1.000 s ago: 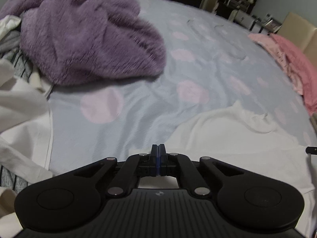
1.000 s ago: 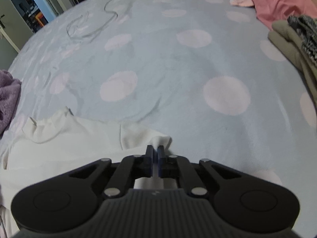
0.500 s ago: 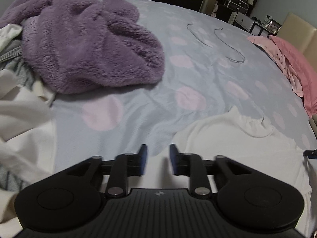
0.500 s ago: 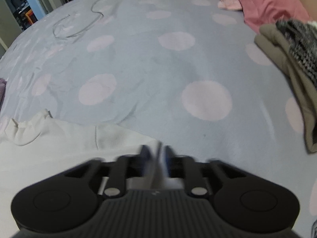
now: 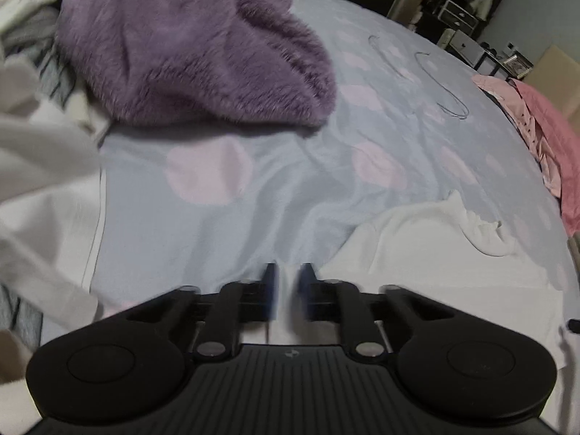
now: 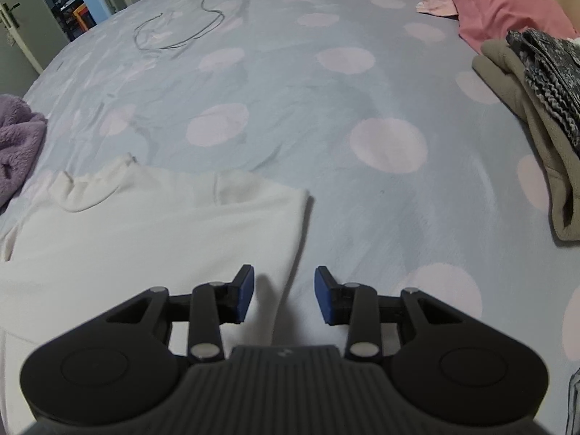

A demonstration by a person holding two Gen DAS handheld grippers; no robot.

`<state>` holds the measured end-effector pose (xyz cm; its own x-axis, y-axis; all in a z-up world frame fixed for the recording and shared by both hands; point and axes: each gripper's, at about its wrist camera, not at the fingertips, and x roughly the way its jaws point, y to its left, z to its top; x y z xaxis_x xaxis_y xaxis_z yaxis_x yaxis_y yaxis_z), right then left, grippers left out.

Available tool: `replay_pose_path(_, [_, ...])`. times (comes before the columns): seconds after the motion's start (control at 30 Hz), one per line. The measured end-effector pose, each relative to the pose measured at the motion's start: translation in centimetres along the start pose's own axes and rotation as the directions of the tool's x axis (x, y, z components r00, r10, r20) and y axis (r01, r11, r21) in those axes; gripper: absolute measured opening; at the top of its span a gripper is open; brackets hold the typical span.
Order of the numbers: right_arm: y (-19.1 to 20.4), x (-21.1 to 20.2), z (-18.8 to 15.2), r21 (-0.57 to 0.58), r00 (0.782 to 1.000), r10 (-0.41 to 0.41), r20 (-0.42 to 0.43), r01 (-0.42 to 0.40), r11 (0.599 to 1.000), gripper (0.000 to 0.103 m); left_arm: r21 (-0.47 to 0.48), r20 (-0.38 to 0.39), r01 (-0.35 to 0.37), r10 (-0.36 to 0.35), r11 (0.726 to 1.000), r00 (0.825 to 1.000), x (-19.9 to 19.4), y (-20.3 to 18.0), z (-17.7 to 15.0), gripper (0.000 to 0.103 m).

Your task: Fold clothes

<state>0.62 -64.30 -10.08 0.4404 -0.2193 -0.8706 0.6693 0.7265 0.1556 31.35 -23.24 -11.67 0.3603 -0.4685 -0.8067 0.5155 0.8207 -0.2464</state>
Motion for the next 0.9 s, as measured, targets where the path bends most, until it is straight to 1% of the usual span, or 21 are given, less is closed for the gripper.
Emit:
replay_pose_path(0.1, [0.2,-0.6,-0.1,-0.032,1.000,-0.015,0.015,0.016,0.999,0.040,0.025,0.072,0.001,-0.002,1.000,0.997,-1.8,-1.1,-0.1,0.007])
replay_pose_path(0.17, [0.0,-0.7,0.1,-0.036,0.999,-0.027,0.022,0.028,0.999,0.040,0.035,0.113,0.022,-0.026,0.999,0.993,-3.6,-1.8,0.1,0.007])
replay_pose_path(0.33, [-0.7,0.1,0.4,0.000,0.999,-0.034,0.001,0.034,0.999,0.041,0.069,0.169,0.076,-0.086,0.995,0.982,-6.9,-4.1,1.0,0.007])
replay_pose_path(0.4, [-0.9,0.6,0.7,0.023,1.000,-0.026,-0.007,0.027,0.999,0.041,0.076,0.176,0.095,-0.107,0.993,0.979,-7.4,-5.0,1.5,0.007])
replay_pose_path(0.47, [-1.0,1.1,1.0,0.050,1.000,-0.014,-0.012,0.015,0.999,0.041,0.088,0.170,0.093,-0.107,0.992,0.980,-7.2,-5.9,2.0,0.007])
replay_pose_path(0.6, [-0.8,2.9,1.1,0.106,0.998,0.019,-0.061,-0.012,0.994,0.041,0.089,0.168,0.089,-0.103,0.992,0.980,-7.3,-6.6,2.2,0.007])
replay_pose_path(0.63, [-0.9,2.8,1.2,0.110,0.998,0.024,-0.058,-0.017,0.994,0.033,0.086,0.168,0.089,-0.102,0.992,0.980,-7.3,-6.7,2.2,0.007])
replay_pose_path(0.7, [-1.1,2.3,1.3,0.106,0.999,0.028,-0.038,-0.024,0.994,0.005,0.078,0.168,0.096,-0.108,0.992,0.980,-7.4,-6.6,2.3,0.007])
replay_pose_path(0.8, [-1.5,1.6,1.5,0.099,0.999,0.036,-0.008,-0.035,0.995,0.004,0.076,0.181,0.149,-0.161,0.986,0.970,-8.3,-6.8,2.5,0.007])
replay_pose_path(0.83, [-1.7,1.4,1.6,0.096,0.999,0.038,0.002,-0.038,0.995,0.004,0.080,0.181,0.157,-0.169,0.984,0.969,-8.3,-7.1,2.6,0.007])
replay_pose_path(0.87, [-1.8,1.1,1.6,0.094,0.999,0.041,0.012,-0.042,0.995,0.004,0.084,0.172,0.148,-0.160,0.985,0.972,-7.9,-7.3,2.7,0.007])
replay_pose_path(0.9, [-2.5,1.6,1.6,0.117,0.999,0.032,-0.009,-0.031,0.993,0.004,0.088,0.149,0.130,-0.142,0.988,0.979,-7.2,-7.5,2.8,0.007])
